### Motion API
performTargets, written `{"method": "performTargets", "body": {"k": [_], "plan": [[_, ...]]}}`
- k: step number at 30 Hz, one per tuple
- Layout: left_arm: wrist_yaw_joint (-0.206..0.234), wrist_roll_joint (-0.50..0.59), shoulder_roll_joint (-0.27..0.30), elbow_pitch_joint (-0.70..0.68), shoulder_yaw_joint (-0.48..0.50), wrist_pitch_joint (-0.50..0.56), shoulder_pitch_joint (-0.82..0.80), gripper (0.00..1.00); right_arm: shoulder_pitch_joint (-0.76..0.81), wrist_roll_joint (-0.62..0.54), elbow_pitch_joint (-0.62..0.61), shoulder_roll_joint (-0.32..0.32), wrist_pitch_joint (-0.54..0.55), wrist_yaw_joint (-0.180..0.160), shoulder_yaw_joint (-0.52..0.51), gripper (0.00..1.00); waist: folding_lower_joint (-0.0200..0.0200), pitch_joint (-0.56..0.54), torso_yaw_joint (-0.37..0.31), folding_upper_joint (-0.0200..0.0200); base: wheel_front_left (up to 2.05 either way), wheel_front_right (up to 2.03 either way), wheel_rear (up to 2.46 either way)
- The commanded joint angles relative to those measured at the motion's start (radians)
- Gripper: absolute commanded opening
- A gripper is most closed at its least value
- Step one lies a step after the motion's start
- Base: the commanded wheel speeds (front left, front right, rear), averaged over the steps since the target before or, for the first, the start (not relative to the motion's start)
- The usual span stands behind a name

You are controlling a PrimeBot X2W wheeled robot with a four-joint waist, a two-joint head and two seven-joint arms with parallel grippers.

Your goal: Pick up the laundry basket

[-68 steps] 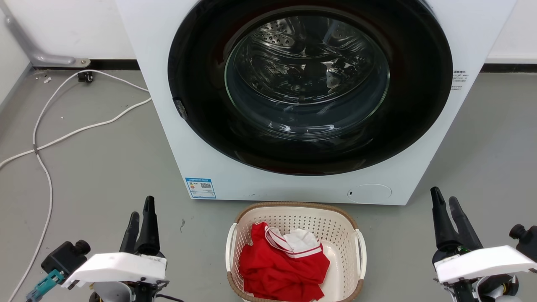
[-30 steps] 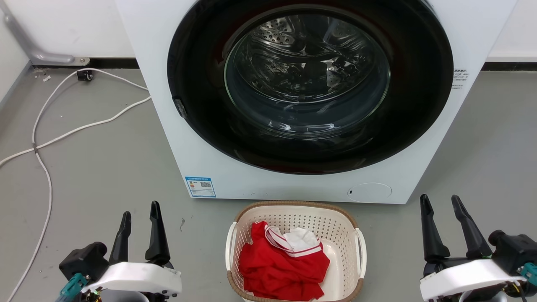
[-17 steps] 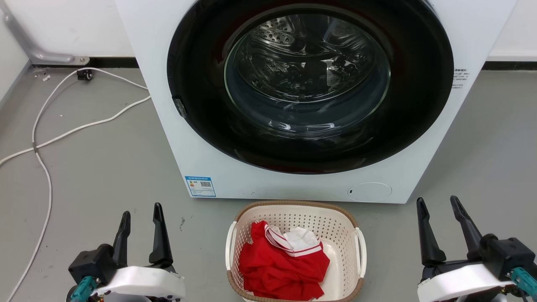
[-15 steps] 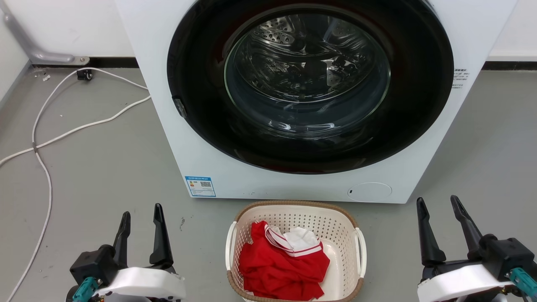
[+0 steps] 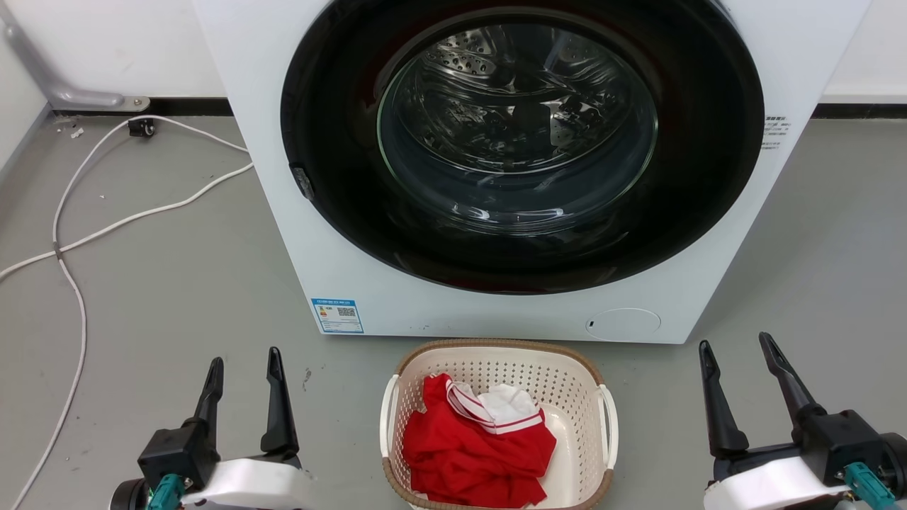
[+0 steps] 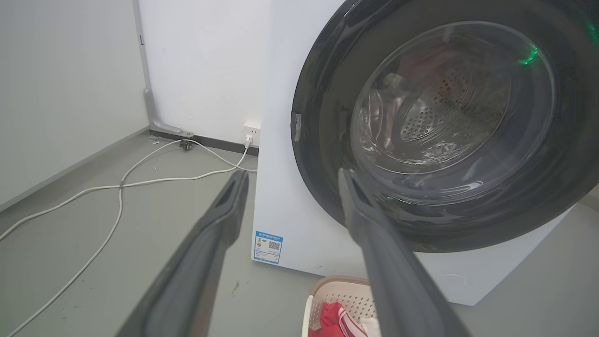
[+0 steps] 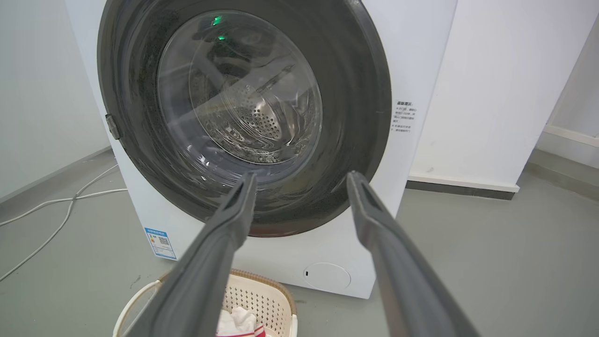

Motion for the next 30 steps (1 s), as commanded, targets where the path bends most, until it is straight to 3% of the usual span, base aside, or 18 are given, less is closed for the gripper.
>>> {"method": "performTargets", "body": {"k": [1, 17, 30], "plan": [[0.006, 0.024, 0.001, -0.005, -0.001, -0.009, 0.012, 1.00, 0.010, -0.026, -0.009, -0.003, -0.009, 0.000, 0.000, 1.00, 0.0000, 0.000, 0.000, 0.0000, 0.00, 0.00, 0.00], [0.017, 0.111, 0.001, 0.011, -0.009, -0.038, 0.024, 1.00, 0.027, -0.115, -0.012, -0.003, -0.038, 0.000, -0.006, 1.00, 0.0000, 0.002, 0.004, 0.0000, 0.00, 0.00, 0.00], [0.017, 0.092, 0.001, 0.024, 0.002, -0.038, 0.029, 1.00, 0.026, -0.081, 0.001, -0.003, -0.036, 0.000, -0.010, 1.00, 0.0000, 0.000, 0.003, 0.0000, 0.00, 0.00, 0.00]]}}
